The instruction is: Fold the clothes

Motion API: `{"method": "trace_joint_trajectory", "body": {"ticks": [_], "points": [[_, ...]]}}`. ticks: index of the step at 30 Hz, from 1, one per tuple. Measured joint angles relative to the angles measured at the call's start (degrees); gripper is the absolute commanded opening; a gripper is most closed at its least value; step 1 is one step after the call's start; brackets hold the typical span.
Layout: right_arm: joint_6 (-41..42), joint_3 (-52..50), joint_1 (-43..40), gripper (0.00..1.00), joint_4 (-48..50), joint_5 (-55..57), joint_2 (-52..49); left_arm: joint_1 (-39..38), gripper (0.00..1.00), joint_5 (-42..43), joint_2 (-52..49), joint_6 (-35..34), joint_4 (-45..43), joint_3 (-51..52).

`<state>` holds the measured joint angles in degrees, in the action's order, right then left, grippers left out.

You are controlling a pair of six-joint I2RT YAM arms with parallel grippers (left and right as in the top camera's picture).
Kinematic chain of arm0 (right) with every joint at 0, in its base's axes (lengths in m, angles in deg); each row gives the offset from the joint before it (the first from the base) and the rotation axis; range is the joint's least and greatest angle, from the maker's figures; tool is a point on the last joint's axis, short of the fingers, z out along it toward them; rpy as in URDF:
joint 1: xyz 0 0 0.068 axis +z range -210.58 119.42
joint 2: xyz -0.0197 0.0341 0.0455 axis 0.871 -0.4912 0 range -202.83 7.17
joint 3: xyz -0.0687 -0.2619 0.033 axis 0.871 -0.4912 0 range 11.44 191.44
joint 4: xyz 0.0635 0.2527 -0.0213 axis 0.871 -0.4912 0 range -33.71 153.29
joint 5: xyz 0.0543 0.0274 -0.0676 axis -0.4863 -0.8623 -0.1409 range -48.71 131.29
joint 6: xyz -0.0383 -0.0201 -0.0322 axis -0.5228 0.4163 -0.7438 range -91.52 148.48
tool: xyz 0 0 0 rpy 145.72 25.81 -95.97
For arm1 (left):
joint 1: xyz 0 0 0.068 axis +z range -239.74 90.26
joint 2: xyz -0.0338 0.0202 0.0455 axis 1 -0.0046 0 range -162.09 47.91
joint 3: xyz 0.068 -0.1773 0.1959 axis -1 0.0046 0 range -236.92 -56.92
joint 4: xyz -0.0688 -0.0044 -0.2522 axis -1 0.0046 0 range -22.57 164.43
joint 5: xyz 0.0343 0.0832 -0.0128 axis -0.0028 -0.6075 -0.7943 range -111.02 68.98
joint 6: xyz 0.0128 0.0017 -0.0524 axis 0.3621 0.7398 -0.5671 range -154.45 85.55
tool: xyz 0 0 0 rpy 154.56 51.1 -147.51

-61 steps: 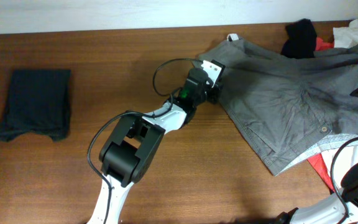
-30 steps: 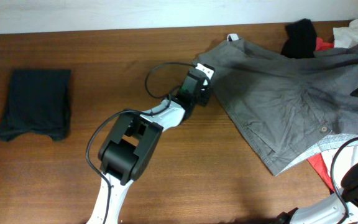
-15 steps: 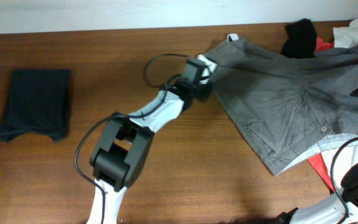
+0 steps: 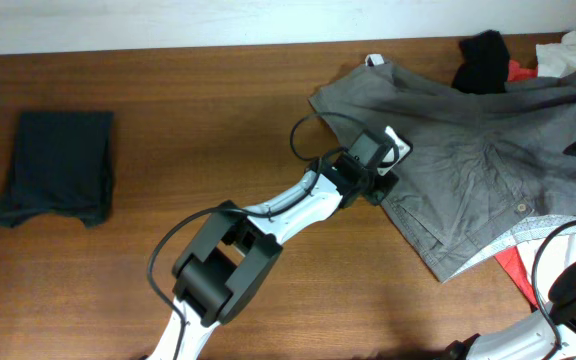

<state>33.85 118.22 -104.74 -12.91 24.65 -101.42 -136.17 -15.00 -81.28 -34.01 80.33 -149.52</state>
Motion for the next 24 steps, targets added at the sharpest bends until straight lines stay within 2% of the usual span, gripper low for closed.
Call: {"method": "trace_joint_trajectory", "body": {"ticks": [13, 24], "points": [[0.0, 0.0, 0.0, 0.99, 0.0, 0.0, 0.0, 0.3, 0.0, 0.1, -3.5, 0.0, 1.3, -1.2], [0.0, 0.0, 0.0, 0.99, 0.0, 0.0, 0.0, 3.9, 0.0, -7.0, -2.8, 0.0, 12.5, -3.6]]}}
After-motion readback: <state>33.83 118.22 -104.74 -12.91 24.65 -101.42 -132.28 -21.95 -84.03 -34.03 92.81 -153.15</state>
